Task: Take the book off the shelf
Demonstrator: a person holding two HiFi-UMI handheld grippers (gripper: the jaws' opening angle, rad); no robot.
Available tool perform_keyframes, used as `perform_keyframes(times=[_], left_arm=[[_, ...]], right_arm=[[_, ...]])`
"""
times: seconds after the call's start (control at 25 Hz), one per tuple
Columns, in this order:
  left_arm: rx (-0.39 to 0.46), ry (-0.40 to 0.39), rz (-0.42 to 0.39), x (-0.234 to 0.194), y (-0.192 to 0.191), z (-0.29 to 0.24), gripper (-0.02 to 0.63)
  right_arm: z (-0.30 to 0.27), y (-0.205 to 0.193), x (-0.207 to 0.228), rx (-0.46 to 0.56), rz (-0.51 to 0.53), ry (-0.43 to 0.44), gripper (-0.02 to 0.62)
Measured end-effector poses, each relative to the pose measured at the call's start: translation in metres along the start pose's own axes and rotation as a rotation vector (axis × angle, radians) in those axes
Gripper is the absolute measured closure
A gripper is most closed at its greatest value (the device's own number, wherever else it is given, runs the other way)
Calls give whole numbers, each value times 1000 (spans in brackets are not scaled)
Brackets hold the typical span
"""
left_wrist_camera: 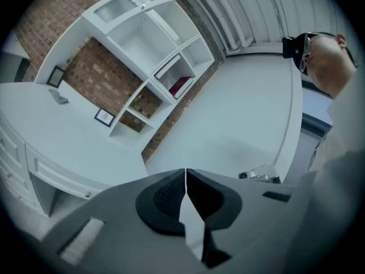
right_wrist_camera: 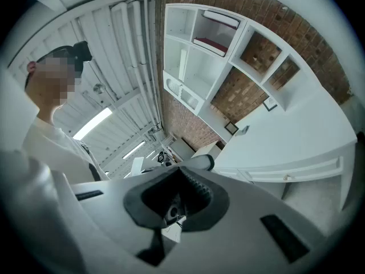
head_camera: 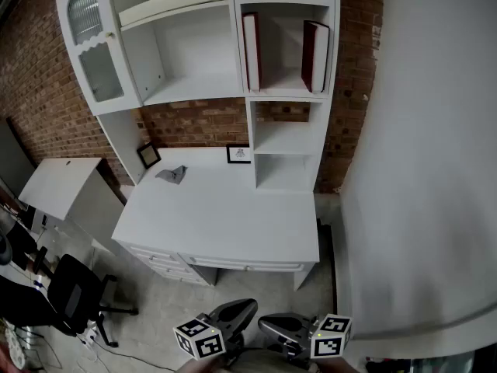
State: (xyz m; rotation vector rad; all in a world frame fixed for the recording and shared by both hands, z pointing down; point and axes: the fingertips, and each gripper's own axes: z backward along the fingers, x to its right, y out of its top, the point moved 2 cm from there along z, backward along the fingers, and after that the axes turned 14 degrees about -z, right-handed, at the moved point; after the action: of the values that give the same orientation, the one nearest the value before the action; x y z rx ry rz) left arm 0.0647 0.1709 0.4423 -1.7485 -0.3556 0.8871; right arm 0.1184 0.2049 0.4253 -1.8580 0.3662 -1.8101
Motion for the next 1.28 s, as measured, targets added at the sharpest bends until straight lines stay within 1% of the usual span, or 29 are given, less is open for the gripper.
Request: perform_keyframes(times=[0.16, 0.28, 0.4, 0.48, 0.6, 0.68, 0.72, 0.88, 0.92, 1.0, 1.16, 1.2, 1.28], left_arm=[[-8, 14, -60, -13, 6, 12, 596], [-2, 27, -82, -26, 13, 21, 597], [12, 7, -96, -35, 22, 28, 597], [15, -6, -117, -41, 26, 34, 597], [14, -15, -157, -53, 30, 46, 597], [6, -16, -209, -61, 33, 55, 597], [-2, -14, -249, -65, 34, 61, 597], [-58, -1, -438, -81, 42, 85, 597], [-67, 6, -474, -87, 46, 92, 597], [-85, 21, -515, -99, 55, 109, 596], [-129, 25, -553, -116, 64, 152, 597], [-138, 20, -549, -118, 65, 160, 597], [-136, 18, -504, -121, 63, 173, 596]], right_arm=[[-19, 1, -3, -9, 26, -13, 589], [-31, 2, -5, -11, 60, -40, 589], [-39, 7, -4, 17, 63, -69, 589], [-45, 10, -4, 39, 54, -74, 589], [-56, 9, -2, 41, 50, -82, 589], [-66, 11, -4, 33, 51, -98, 589], [-70, 10, -5, 27, 48, -102, 589], [-79, 13, -5, 9, 41, -117, 589], [-81, 17, -6, 8, 45, -118, 588], [-87, 21, -9, 4, 56, -120, 588], [-105, 12, -10, -24, 44, -129, 588], [-111, 10, -8, -32, 35, -129, 588], [-122, 6, -6, -52, 23, -125, 588]])
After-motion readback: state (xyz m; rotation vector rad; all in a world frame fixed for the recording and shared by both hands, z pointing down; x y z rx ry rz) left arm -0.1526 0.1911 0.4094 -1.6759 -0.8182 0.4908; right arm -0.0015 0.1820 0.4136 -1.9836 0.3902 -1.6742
